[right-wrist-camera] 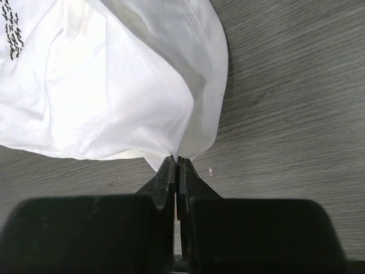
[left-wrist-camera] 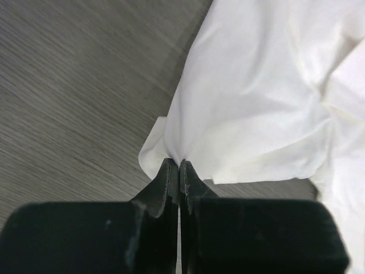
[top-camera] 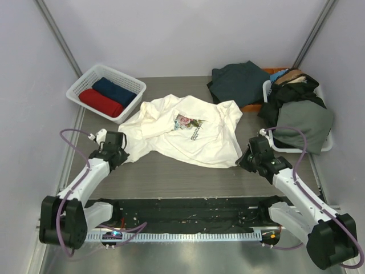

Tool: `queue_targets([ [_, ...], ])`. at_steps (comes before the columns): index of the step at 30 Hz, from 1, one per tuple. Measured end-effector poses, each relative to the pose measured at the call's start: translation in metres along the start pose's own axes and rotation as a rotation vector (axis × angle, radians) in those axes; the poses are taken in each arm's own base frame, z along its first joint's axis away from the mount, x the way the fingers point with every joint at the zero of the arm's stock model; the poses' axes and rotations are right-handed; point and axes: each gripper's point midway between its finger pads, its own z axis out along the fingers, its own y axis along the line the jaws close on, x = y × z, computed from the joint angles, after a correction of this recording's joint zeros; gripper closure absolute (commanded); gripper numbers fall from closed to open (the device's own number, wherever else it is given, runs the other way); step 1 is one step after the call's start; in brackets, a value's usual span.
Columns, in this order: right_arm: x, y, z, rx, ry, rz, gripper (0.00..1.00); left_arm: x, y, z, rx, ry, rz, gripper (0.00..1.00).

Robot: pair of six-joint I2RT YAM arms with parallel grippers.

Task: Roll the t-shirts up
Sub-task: Flatten out the T-shirt at the center of the board.

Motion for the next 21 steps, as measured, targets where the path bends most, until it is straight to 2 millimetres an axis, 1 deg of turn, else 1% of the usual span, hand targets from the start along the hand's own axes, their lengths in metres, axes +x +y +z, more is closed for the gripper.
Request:
queue_targets([
  [1, -0.001, 0.001, -0.002, -0.003, -0.004, -0.001, 0.99, -0.004, -0.002, -0.004, 0.015, -0.015, -0.006, 1.0],
  [4, -0.012, 0.007, -0.011, -0.012, -0.024, -0.002, 0.99, -0.031, -0.014, -0.027, 0.084, -0.104, -0.045, 1.0],
  [6, -0.025, 0.016, -0.019, -0.03, -0.052, -0.003, 0.99, -0.059, -0.027, -0.052, 0.149, -0.185, -0.082, 1.0],
  [8, -0.046, 0.029, -0.028, -0.051, -0.089, 0.004, 0.99, -0.09, -0.041, -0.081, 0.212, -0.265, -0.122, 1.0],
  [11, -0.079, 0.051, -0.042, -0.086, -0.146, 0.016, 0.99, -0.128, -0.059, -0.12, 0.284, -0.348, -0.165, 1.0],
  [13, -0.106, 0.069, -0.055, -0.121, -0.196, 0.02, 0.99, -0.152, -0.068, -0.147, 0.317, -0.394, -0.188, 1.0],
  [15, -0.133, 0.087, -0.074, -0.162, -0.249, 0.025, 0.99, -0.169, -0.073, -0.168, 0.338, -0.424, -0.196, 1.0],
  [17, -0.155, 0.103, -0.098, -0.204, -0.304, 0.027, 0.99, -0.192, -0.079, -0.201, 0.364, -0.462, -0.202, 1.0],
  [19, -0.178, 0.118, -0.13, -0.246, -0.372, 0.022, 0.99, -0.22, -0.085, -0.244, 0.423, -0.531, -0.22, 1.0],
  [21, -0.199, 0.132, -0.169, -0.294, -0.45, 0.017, 0.99, -0.243, -0.084, -0.293, 0.484, -0.603, -0.241, 1.0],
])
